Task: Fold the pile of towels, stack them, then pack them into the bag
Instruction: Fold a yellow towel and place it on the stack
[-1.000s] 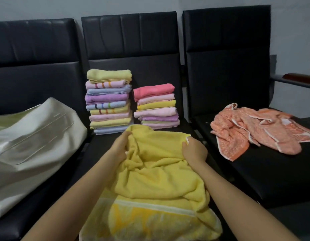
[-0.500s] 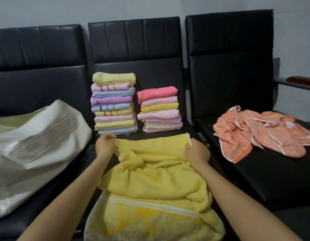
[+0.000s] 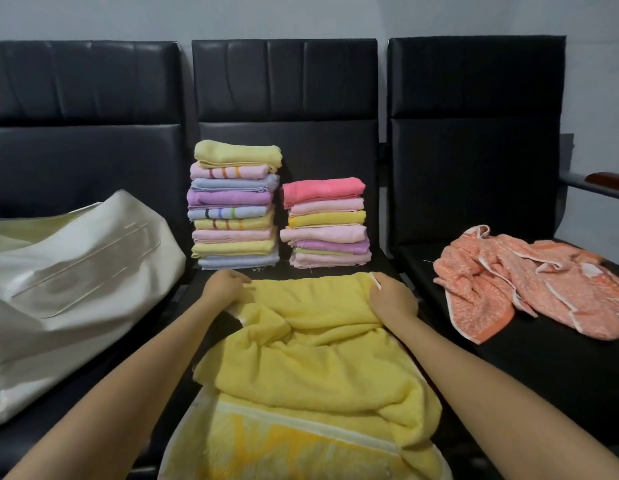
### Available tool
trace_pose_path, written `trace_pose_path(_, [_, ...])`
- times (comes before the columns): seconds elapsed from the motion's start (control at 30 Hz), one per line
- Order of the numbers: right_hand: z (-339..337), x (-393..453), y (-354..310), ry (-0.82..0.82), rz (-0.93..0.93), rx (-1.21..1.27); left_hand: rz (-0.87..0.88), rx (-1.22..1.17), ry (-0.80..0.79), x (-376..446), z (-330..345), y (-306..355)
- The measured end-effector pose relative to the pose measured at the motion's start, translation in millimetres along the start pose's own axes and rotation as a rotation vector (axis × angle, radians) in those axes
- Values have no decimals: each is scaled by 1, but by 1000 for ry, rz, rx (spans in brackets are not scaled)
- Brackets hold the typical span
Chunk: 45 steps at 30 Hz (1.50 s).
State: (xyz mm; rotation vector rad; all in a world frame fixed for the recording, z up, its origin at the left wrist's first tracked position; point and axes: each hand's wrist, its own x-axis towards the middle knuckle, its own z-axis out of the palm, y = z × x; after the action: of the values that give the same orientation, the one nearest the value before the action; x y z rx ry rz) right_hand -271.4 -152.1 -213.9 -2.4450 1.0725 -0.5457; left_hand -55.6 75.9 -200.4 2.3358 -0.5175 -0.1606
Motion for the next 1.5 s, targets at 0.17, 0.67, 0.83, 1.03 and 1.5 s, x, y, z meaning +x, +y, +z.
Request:
trace_pose_path(0.17, [13,17,-6,103,44,27,103,-12,311,20,-4,-1])
trace_pose_path(0.67, [4,14,7,-119,121,492,477,135,-31,-76,-3,9])
trace_pose_path(0.83, [-15,-9,6,-187,150,600,884,470,-220,-150,-6,6])
trace_pose_path(1.03, [-31,-104,-10,98,-494,200,874,437,-373,-154,3,-28])
trace_pose_path(1.5, [-25,-163,-6,-113,-503,-236,690,49,-104,-143,-2,-31])
